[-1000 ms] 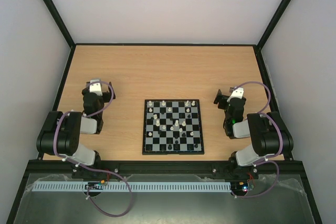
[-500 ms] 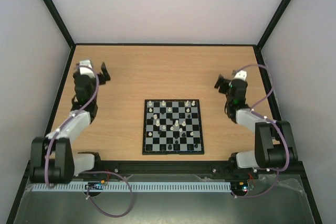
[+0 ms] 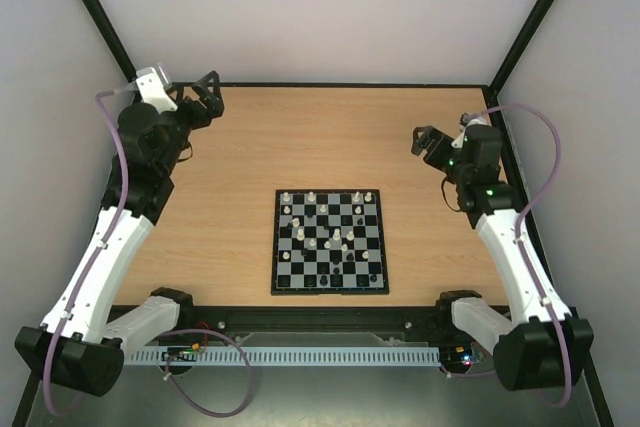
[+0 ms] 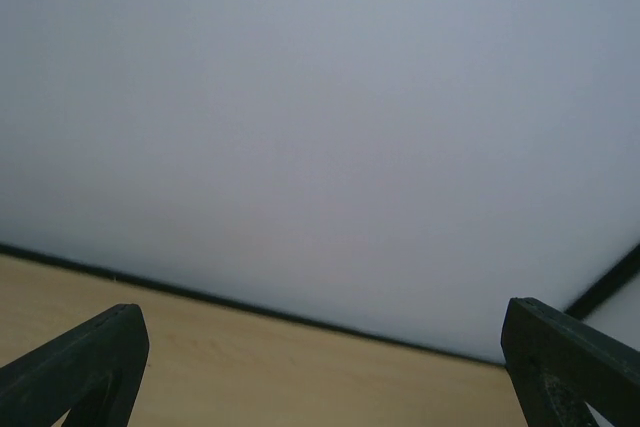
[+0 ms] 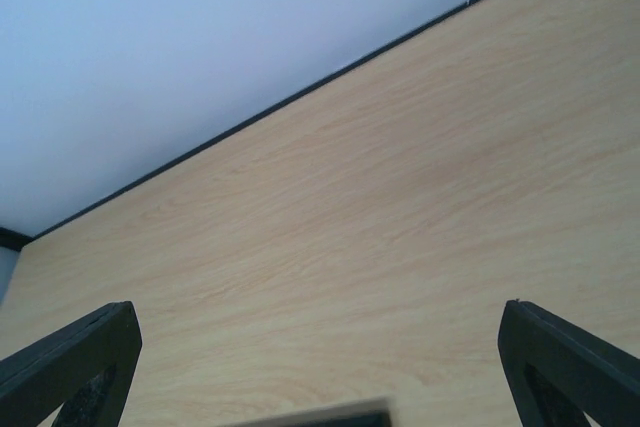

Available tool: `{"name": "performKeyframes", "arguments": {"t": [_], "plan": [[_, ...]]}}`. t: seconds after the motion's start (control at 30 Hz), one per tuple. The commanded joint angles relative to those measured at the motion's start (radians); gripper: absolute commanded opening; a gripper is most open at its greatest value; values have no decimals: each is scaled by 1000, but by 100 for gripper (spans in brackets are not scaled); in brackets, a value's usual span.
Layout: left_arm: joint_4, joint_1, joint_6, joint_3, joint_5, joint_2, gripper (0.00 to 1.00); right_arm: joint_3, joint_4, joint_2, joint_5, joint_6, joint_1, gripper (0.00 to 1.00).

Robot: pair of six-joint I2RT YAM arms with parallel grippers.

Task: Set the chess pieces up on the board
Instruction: Pick up the chess piece from the chessboard.

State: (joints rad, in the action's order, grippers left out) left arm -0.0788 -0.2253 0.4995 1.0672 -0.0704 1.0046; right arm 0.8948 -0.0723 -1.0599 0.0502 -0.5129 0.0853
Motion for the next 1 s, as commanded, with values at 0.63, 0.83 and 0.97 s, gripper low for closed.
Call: {"name": "performKeyframes", "arguments": {"t": [0.63,0.83,0.97], "plan": [[365,-106,76,-379,322,-151,100,4,-260,-48,223,-13,284,99],[368,-140,130,-459,247,-290,99,5,-288,-133,135,33,418,99],[348,-140,130,-429,281,-203,99,7,-296,-208,59,81,450,97]]}}
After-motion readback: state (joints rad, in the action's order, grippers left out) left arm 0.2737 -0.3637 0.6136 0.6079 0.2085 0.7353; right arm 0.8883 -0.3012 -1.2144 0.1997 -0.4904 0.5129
